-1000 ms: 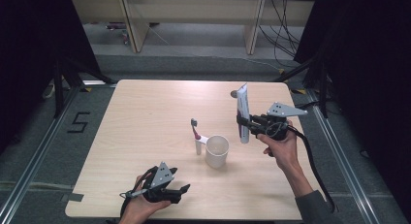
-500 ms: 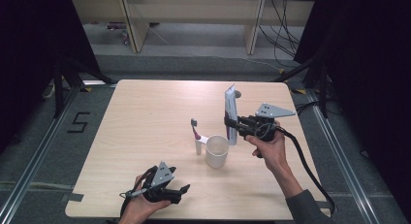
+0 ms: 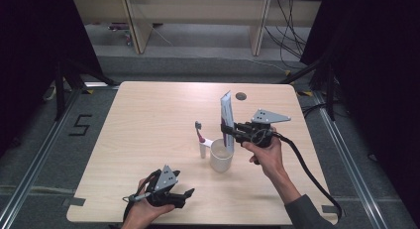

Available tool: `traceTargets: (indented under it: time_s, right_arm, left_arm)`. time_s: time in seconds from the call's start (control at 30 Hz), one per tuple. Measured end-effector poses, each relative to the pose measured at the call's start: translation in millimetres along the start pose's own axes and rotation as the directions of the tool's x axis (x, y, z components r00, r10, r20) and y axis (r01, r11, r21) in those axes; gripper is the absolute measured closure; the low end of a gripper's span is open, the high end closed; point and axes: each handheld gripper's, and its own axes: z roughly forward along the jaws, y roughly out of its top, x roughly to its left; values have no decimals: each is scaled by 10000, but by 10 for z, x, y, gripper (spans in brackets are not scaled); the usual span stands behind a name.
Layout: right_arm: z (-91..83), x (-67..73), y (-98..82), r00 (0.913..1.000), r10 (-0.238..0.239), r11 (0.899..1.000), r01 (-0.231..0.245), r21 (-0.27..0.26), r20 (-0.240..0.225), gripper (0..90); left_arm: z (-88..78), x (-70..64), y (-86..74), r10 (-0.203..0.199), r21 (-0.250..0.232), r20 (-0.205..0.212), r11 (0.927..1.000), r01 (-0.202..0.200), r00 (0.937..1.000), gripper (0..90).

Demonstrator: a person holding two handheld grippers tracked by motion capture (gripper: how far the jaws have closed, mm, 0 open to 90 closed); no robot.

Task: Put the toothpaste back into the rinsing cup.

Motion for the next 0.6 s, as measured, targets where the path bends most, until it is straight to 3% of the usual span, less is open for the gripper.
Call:
traceTargets:
  time_s: [0.2,0.23,0.3,0.33,0.53,0.6]
  right_arm:
    - [54,11,-80,9997,253,9995,-254,203,49,769]
    - [69,-10,-93,10000,6,9999,-7,158,51,769]
    - [86,-5,-130,9994,344,9992,-343,228,-62,769]
    - [98,-23,-145,9998,170,9997,-169,182,-48,769]
    - [147,-7,-233,9994,344,9979,-343,558,-18,768]
    - [171,-17,-254,9999,121,9979,-115,643,-83,768]
  left_arm:
    - [5,4,0,-7,18,27,10000,6,10000,228]
    - [14,7,0,-24,-69,47,10000,24,10000,229]
    - [5,3,-1,-26,12,17,10000,26,10000,229]
    - [5,1,-3,-10,11,33,10000,10,10000,229]
    - [6,-2,-3,5,0,-21,10000,-5,10000,229]
    - [12,6,2,36,2,47,10000,-36,10000,229]
